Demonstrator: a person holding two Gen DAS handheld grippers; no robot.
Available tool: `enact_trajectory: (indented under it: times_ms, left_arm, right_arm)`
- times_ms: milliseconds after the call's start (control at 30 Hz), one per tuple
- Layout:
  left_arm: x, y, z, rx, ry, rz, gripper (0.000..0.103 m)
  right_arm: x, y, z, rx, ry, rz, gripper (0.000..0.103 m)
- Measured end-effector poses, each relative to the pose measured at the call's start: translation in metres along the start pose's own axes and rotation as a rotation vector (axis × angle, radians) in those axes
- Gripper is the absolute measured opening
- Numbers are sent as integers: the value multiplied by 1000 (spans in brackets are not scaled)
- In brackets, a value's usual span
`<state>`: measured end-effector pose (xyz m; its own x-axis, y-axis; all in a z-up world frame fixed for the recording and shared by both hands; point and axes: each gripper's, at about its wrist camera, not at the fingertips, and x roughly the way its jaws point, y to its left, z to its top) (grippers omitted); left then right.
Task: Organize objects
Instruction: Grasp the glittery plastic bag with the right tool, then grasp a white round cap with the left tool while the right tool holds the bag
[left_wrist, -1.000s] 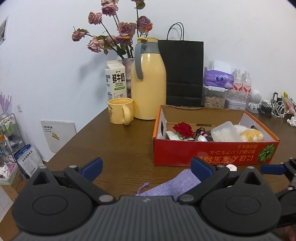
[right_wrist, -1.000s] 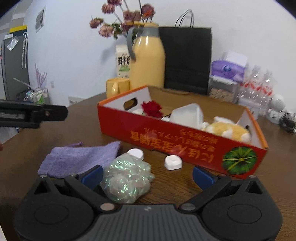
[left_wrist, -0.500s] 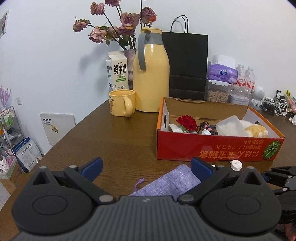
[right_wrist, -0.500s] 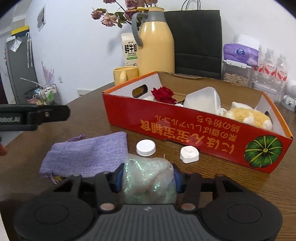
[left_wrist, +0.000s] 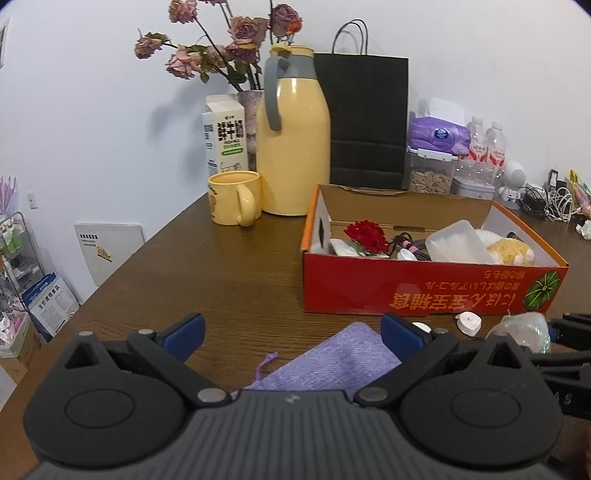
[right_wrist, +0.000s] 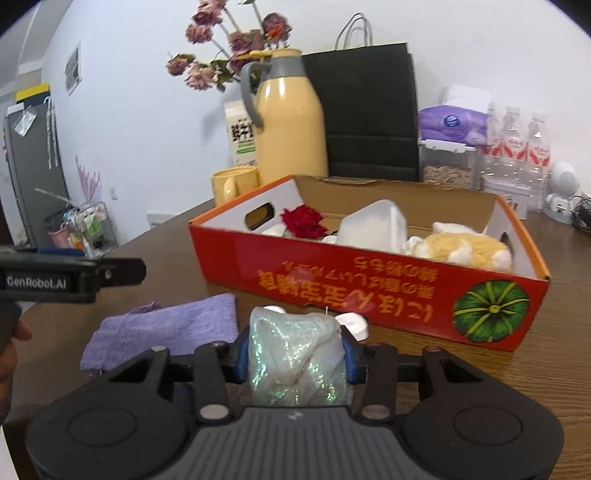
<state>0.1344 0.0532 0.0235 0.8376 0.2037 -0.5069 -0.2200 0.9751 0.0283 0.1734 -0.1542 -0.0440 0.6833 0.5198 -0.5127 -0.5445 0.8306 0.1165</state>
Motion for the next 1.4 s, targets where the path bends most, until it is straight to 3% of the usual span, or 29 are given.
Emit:
enact_trajectory:
  times_ms: [567,767,867,933,967,1100,1300,1400]
  left_arm:
    - [47,-70,14,138,68,-121,103]
    - [68,-91,11,178,106,-147,103]
    - [75,-93,8,182,115,-173,90]
    - [78,-92,6,184,115,-193,76]
    - [80,-92,6,181,119,-201,74]
    - [90,-90,2,173,166,-235,46]
    - [93,-90,-2,177,187,-264,31]
    - [93,-91,-2,181,185,-264,30]
  right_arm:
    - [-22,-63,-2,111,-75,-146,44]
    - [-26,-70,-4,144,-102,-154,45]
    - [-25,-68,-6,134,-106,-159,45]
    - [-25,-66,-7,128,-105,-159,45]
    - [-24,-66,-7,126,-104,-158,45]
    - [-23,-63,-7,115,-101,-156,45]
    - [-23,-62,-8,112,-106,-155,48]
    - [-24,-62,-8,110,-105,-155,48]
